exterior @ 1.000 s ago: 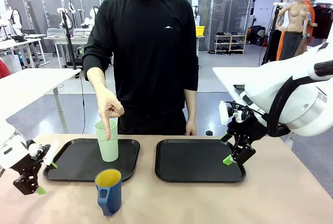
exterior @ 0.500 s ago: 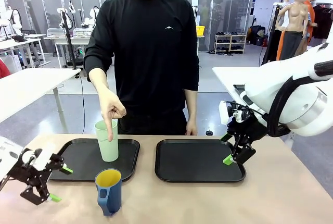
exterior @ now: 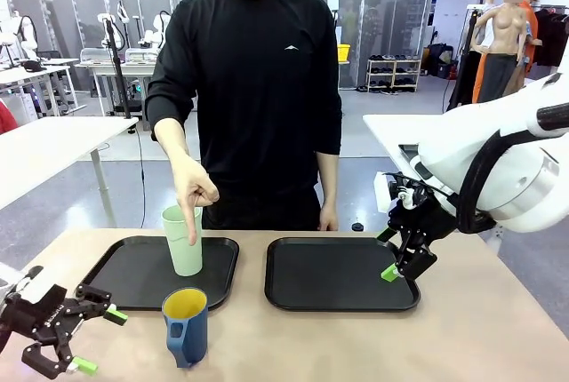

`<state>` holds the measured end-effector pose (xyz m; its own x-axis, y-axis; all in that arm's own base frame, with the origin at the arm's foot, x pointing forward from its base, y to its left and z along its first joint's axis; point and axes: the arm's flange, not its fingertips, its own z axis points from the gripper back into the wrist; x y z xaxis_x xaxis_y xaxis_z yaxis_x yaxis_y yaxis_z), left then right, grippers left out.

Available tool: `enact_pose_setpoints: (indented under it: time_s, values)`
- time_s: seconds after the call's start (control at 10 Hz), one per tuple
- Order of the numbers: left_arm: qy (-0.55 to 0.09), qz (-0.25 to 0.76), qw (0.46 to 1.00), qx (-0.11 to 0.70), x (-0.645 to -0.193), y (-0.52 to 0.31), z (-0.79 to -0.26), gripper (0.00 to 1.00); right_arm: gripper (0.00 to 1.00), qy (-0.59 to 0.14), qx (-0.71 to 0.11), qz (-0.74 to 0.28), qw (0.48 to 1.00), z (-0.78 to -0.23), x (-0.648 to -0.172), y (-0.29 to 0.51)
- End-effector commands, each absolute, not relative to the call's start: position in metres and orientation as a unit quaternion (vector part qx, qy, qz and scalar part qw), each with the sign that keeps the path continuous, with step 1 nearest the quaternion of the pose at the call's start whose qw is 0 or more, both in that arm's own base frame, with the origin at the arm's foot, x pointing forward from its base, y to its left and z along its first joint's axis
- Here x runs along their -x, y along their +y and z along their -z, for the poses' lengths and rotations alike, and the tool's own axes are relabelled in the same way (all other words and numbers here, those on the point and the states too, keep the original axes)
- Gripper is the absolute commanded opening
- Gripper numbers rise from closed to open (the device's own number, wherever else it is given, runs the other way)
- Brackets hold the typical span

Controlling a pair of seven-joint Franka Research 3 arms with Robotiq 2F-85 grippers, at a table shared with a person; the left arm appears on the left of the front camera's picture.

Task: Sort and store the cups by type.
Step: Pick up the Handle plastic cup and place it into the empty Flat Tray.

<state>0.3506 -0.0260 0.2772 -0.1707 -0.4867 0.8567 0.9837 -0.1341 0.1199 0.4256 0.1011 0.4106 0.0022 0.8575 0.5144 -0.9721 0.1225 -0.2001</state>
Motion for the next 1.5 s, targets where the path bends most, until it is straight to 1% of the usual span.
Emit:
enact_pose_setpoints:
  time_s: [0.0, 0.2, 0.4, 0.5, 0.6, 0.7, 0.8, 1.3, 1.4]
  values:
    - [-0.409, 0.655, 0.502, 0.389, -0.352, -0.023, -0.264, 1.0, 1.0, -0.266, -0.101, -0.653, 0.702, -0.411, -0.425, 0.101]
    - [-0.436, 0.633, 0.495, 0.405, -0.356, -0.028, -0.26, 1.0, 1.0, -0.266, -0.101, -0.653, 0.702, -0.411, -0.425, 0.101]
    - [-0.448, 0.612, 0.497, 0.421, -0.364, -0.03, -0.258, 1.0, 1.0, -0.266, -0.101, -0.653, 0.702, -0.411, -0.425, 0.101]
    - [-0.458, 0.605, 0.483, 0.437, -0.365, -0.027, -0.26, 1.0, 1.0, -0.266, -0.101, -0.653, 0.702, -0.411, -0.425, 0.101]
    - [-0.477, 0.582, 0.48, 0.452, -0.368, -0.022, -0.264, 1.0, 1.0, -0.266, -0.101, -0.653, 0.702, -0.411, -0.425, 0.101]
    - [-0.486, 0.56, 0.494, 0.454, -0.372, -0.016, -0.271, 1.0, 1.0, -0.266, -0.101, -0.653, 0.702, -0.411, -0.425, 0.101]
    - [-0.445, 0.599, 0.504, 0.436, -0.356, -0.031, -0.299, 1.0, 1.0, -0.266, -0.101, -0.653, 0.702, -0.411, -0.425, 0.101]
    - [-0.438, 0.596, 0.508, 0.442, -0.359, -0.031, -0.297, 1.0, 1.0, -0.266, -0.101, -0.653, 0.702, -0.411, -0.425, 0.101]
    - [-0.45, 0.576, 0.503, 0.461, -0.38, -0.036, -0.282, 1.0, 1.0, -0.266, -0.101, -0.653, 0.702, -0.411, -0.425, 0.101]
